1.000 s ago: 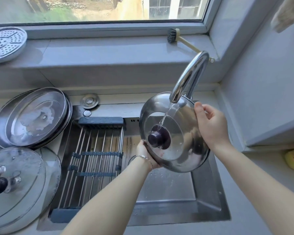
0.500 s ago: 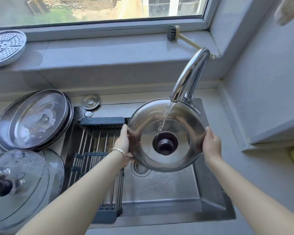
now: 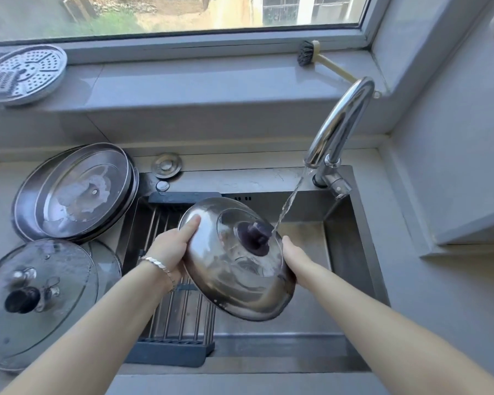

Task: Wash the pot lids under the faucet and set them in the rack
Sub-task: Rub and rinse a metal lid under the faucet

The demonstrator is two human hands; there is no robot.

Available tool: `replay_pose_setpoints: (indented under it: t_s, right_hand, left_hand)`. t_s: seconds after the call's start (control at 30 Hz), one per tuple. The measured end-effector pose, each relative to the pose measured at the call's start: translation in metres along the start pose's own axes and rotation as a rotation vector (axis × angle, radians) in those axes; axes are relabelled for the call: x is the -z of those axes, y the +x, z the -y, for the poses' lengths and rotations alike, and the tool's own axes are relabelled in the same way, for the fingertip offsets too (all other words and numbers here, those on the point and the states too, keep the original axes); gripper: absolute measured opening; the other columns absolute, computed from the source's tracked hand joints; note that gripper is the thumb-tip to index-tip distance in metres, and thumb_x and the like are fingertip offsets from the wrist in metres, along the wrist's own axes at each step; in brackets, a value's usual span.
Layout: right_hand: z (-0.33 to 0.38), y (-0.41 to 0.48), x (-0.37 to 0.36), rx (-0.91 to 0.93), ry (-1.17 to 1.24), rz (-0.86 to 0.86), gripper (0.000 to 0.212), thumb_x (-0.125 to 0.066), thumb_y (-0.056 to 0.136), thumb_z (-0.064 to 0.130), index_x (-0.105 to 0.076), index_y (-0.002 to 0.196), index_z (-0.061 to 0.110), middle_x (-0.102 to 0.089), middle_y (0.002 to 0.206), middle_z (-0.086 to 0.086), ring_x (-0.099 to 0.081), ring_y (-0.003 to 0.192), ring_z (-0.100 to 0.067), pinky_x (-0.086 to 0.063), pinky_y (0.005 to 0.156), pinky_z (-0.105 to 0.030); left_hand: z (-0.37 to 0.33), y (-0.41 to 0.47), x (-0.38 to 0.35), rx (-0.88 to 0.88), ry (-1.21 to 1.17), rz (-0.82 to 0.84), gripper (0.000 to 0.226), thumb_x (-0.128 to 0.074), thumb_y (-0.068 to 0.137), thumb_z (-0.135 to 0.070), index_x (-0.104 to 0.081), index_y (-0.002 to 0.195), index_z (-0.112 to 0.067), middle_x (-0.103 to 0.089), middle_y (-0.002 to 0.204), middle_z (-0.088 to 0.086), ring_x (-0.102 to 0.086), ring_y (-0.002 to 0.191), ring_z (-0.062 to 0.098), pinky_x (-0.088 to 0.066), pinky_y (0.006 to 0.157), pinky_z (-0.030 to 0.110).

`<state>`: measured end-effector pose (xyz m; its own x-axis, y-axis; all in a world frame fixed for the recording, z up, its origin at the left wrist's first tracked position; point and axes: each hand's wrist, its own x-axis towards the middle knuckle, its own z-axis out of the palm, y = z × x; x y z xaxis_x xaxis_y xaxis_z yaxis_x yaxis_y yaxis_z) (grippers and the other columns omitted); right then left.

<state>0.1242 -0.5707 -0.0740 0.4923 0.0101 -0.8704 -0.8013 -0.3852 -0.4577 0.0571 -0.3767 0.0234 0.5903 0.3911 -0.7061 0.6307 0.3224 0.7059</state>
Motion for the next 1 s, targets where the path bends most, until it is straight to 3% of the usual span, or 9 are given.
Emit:
replay_pose_setpoints:
  t_s: [0.1,0.2,0.3,0.37,0.53,0.6,0.7,0.8,1.0]
  right_hand:
    - [-0.010,-0.001,0.011,-0.013,-0.017,0.072,0.039,-0.031,0.098,0.038,-0.056,0.098,0.008,-0.060,0.087,-0.009,-0.057,0.082,-0.023,-0.050,0.078,-0.031]
    - [-0.016,-0.002,0.035,0.036,-0.105,-0.028,0.010,-0.039,0.092,0.016,-0.047,0.086,0.013,-0.043,0.066,-0.006,-0.037,0.058,-0.019,-0.032,0.054,-0.023]
    - [-0.019,0.001,0.064,0.155,-0.155,-0.149,0.015,-0.041,0.089,0.013,-0.054,0.081,0.015,-0.049,0.077,-0.007,-0.044,0.068,-0.021,-0.037,0.064,-0.027]
    - [-0.014,-0.004,0.081,0.256,-0.180,-0.209,0.022,-0.045,0.090,0.015,-0.062,0.104,0.012,-0.058,0.095,-0.008,-0.054,0.091,-0.022,-0.046,0.085,-0.035]
    - [0.016,-0.018,0.096,0.528,-0.092,-0.239,0.054,-0.048,0.093,0.012,-0.030,0.143,0.004,-0.039,0.146,-0.010,-0.041,0.133,-0.021,-0.031,0.111,-0.034]
    - [0.032,-0.015,0.091,0.543,-0.025,-0.203,0.058,-0.046,0.093,0.012,-0.024,0.146,0.005,-0.038,0.144,-0.006,-0.036,0.134,-0.018,-0.028,0.111,-0.032]
    - [0.050,-0.007,0.080,0.495,0.027,-0.259,0.041,-0.041,0.089,0.013,-0.038,0.130,0.013,-0.038,0.088,0.012,-0.034,0.102,-0.014,-0.029,0.088,-0.030]
    - [0.060,-0.005,0.067,0.489,-0.003,-0.288,0.065,-0.039,0.086,0.010,-0.018,0.148,0.013,-0.023,0.073,0.013,-0.033,0.093,-0.016,-0.029,0.080,-0.030]
    - [0.063,-0.037,0.065,0.498,-0.292,-0.231,0.063,-0.043,0.091,0.020,-0.020,0.149,0.012,-0.044,0.138,-0.005,-0.043,0.127,-0.023,-0.034,0.100,-0.033]
  left_hand:
    - [-0.009,-0.004,-0.031,-0.127,0.103,0.010,0.026,-0.063,0.085,-0.029,-0.062,0.081,-0.003,-0.064,0.078,0.014,-0.059,0.066,0.023,-0.050,0.066,0.035]
    - [-0.010,-0.013,-0.077,-0.250,0.368,0.080,0.030,-0.067,0.081,-0.030,-0.063,0.085,0.000,-0.057,0.067,0.011,-0.052,0.058,0.022,-0.048,0.058,0.035]
    - [-0.010,-0.014,-0.121,-0.362,0.579,0.110,0.028,-0.066,0.078,-0.033,-0.058,0.078,-0.007,-0.048,0.065,0.007,-0.046,0.059,0.020,-0.041,0.058,0.031]
    - [-0.013,-0.014,-0.141,-0.412,0.692,0.101,0.028,-0.063,0.077,-0.036,-0.052,0.076,-0.010,-0.047,0.069,0.007,-0.045,0.062,0.021,-0.044,0.060,0.035]
    - [-0.020,-0.022,-0.143,-0.466,0.720,0.112,0.033,-0.060,0.081,-0.038,-0.055,0.078,-0.006,-0.053,0.071,0.008,-0.054,0.066,0.026,-0.051,0.068,0.038]
    - [-0.019,-0.028,-0.132,-0.485,0.710,0.090,0.032,-0.061,0.081,-0.037,-0.052,0.074,-0.007,-0.051,0.070,0.006,-0.048,0.064,0.022,-0.045,0.063,0.033]
    - [-0.021,-0.034,-0.115,-0.497,0.654,0.079,0.032,-0.064,0.080,-0.033,-0.051,0.069,-0.005,-0.048,0.064,0.005,-0.045,0.059,0.020,-0.043,0.060,0.032]
    - [-0.023,-0.036,-0.098,-0.474,0.643,0.029,0.036,-0.065,0.081,-0.028,-0.041,0.058,-0.013,-0.039,0.054,0.000,-0.037,0.051,0.016,-0.033,0.054,0.027]
    - [-0.018,-0.035,-0.066,-0.407,0.558,0.016,0.031,-0.068,0.079,-0.028,-0.046,0.070,-0.009,-0.041,0.063,0.010,-0.040,0.057,0.018,-0.031,0.052,0.026]
